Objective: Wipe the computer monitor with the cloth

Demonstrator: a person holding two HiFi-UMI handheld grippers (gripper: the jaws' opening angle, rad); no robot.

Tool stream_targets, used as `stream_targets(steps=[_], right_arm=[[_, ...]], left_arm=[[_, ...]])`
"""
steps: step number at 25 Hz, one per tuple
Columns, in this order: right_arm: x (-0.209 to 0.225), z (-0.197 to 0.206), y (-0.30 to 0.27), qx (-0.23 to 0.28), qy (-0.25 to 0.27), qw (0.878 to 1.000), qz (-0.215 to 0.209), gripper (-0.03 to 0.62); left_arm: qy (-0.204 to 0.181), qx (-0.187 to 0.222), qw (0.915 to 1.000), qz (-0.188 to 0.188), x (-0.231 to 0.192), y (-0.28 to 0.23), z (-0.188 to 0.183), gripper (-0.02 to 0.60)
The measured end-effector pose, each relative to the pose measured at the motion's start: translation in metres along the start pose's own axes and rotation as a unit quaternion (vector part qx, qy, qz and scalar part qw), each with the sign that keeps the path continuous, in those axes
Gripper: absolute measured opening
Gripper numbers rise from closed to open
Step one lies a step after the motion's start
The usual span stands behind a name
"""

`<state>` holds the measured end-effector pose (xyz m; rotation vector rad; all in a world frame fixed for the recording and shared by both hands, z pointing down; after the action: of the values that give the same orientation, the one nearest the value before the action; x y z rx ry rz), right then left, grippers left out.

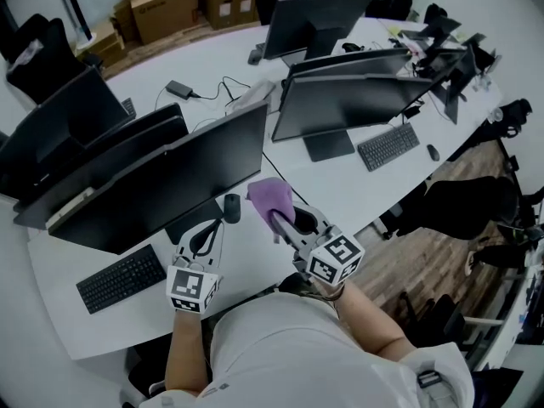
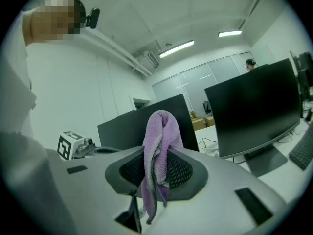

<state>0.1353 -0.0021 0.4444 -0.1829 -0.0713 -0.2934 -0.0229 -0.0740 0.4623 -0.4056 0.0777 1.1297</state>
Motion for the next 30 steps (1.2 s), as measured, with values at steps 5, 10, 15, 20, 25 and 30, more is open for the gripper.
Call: stream_targets(steps=[5,10,15,20,25,30], right_arm=[[0.006,0.016,0.019,-0.030,0.053,0.998,0.022,0.100],[0.011,0.027,0.036,-0.046,0.077,0.995,0.038,0.100],[0.018,0.033,0.050,-0.054,0.088,0.993,0.048,0.100],[0.024,0.039,0.060,-0.057,0.097,0.992,0.056,0.100],[0.031,0.044,0.070,-0.061,0.094,0.992,0.054,0.101],[0.041,0.047,0.078,-0.063,0.093,0.992,0.052,0.100]], left_arm=[[0.001,-0.003,1.0000,0.008,0.010,-0.008,0.003,0.002],[-0.002,-0.008,0.9999,0.010,0.017,-0.011,0.007,0.002],[-0.002,-0.015,0.9999,0.008,0.022,-0.013,0.012,0.002],[-0.001,-0.022,0.9997,0.009,0.031,-0.017,0.019,0.002],[0.005,-0.024,0.9997,0.006,0.042,-0.020,0.022,0.002],[0.005,-0.027,0.9996,0.002,0.051,-0.027,0.027,0.005]])
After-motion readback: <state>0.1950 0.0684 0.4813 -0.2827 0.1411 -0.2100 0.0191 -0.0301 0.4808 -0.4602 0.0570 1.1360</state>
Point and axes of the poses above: the fingertips, and each gripper's own axes: y backward along the fingers, x to its right, z out of its underside, the point moved 4 cm from there along y, backward along the fingers, and after that the axes turned 13 degrees about y, right-handed, at the moved point
